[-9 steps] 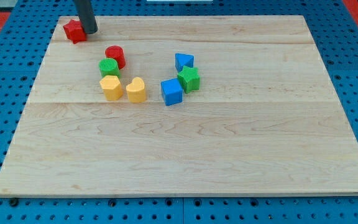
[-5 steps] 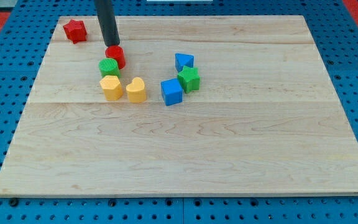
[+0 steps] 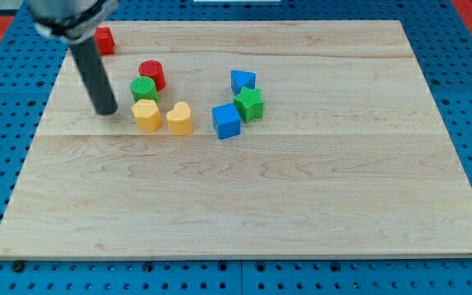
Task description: Slide yellow heart to the top center of the board
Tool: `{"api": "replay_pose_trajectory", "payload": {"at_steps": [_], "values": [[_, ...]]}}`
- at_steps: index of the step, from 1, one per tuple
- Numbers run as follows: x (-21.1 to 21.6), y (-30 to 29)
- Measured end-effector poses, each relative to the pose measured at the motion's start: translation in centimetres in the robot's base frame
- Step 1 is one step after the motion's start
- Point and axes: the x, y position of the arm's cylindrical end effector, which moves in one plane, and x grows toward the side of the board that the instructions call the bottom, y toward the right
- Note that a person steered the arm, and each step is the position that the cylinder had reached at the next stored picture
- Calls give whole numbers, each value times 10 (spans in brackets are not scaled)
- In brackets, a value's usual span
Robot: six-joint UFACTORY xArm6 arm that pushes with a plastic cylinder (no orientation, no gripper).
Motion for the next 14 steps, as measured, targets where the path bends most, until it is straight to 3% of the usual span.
{"api": "replay_pose_trajectory", "payload": {"at_steps": [1, 2, 3, 5, 7, 8, 10, 12, 14], "values": [[25, 58], [18, 114], [-42, 117], [-92, 102], [-159, 144], [-155, 96], [-172, 175], [-179, 96], [-199, 140]]}}
